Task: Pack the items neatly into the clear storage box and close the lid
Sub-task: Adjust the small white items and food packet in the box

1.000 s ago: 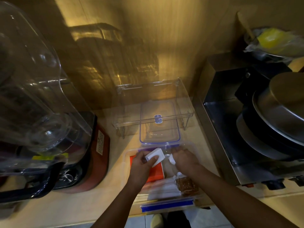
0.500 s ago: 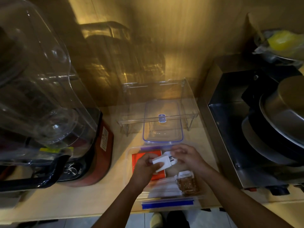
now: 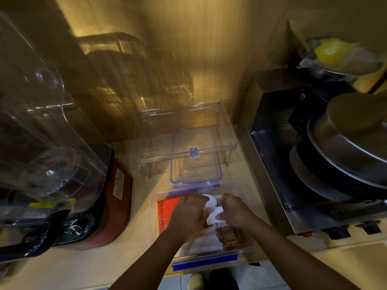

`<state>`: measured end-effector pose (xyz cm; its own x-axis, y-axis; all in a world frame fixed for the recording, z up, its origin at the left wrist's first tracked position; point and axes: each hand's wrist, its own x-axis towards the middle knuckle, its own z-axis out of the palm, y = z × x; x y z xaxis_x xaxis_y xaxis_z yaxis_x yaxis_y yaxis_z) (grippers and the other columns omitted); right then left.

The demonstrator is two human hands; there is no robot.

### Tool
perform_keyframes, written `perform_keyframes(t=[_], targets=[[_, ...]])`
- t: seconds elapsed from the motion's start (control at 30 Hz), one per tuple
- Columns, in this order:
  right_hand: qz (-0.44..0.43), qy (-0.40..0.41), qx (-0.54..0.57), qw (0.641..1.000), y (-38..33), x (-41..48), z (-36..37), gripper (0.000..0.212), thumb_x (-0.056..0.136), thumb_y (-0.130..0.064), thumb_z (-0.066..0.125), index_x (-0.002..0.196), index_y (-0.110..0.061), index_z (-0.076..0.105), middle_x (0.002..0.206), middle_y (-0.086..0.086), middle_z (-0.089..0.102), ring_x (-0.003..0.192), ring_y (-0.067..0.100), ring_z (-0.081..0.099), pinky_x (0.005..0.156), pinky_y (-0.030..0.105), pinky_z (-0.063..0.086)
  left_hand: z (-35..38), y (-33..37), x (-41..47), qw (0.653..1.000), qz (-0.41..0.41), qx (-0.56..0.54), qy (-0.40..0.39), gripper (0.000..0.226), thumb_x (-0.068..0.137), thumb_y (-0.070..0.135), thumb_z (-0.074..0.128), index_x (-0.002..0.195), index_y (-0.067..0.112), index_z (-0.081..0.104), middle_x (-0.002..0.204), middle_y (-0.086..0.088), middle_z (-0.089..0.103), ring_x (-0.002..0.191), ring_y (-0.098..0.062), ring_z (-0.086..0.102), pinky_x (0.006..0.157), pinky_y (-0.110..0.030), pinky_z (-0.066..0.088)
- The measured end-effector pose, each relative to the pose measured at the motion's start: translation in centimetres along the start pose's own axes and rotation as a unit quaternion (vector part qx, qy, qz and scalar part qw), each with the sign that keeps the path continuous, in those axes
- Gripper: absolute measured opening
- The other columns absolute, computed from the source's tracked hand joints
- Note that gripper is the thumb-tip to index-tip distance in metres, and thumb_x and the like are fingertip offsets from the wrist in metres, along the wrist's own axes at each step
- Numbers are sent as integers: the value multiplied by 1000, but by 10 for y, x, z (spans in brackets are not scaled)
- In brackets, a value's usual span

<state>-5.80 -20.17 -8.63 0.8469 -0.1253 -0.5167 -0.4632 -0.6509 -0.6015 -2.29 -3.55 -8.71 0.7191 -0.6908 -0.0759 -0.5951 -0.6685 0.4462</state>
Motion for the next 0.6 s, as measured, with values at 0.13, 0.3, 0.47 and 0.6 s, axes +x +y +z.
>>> perform_keyframes(t=[0.13,0.3,0.47,0.6], targets=[[20,-1,51,999,-1,1,3,52,72,-22,77,116,-5,54,117,10,62,107,24,60,94,37,50,16,-6,11,987,38,116,-102,59,96,52,25,144,18,28,154,-5,30,143,-20,20,116,-38,9],[35,12,35,999,-1,3,10,49,73,-15,75,114,-3,51,116,16,61,105,28,60,90,41,51,28,-12,12,977,15,174,-123,66,93,60,19,147,21,16,158,-6,17,146,-22,8,117,-44,-4],[2,36,32,999,4,3,17,38,78,-17,70,109,-3,55,111,15,65,101,28,61,85,34,50,25,-11,13,971,12,188,-146,67,94,55,28,148,19,13,159,-8,14,146,-24,7,117,-45,-3],[-62,45,13,997,5,0,19,41,78,-20,67,116,-7,57,116,12,65,104,24,61,87,28,48,24,-9,13,974,14,182,-131,62,95,53,26,146,18,19,157,-8,20,144,-23,13,117,-45,1]])
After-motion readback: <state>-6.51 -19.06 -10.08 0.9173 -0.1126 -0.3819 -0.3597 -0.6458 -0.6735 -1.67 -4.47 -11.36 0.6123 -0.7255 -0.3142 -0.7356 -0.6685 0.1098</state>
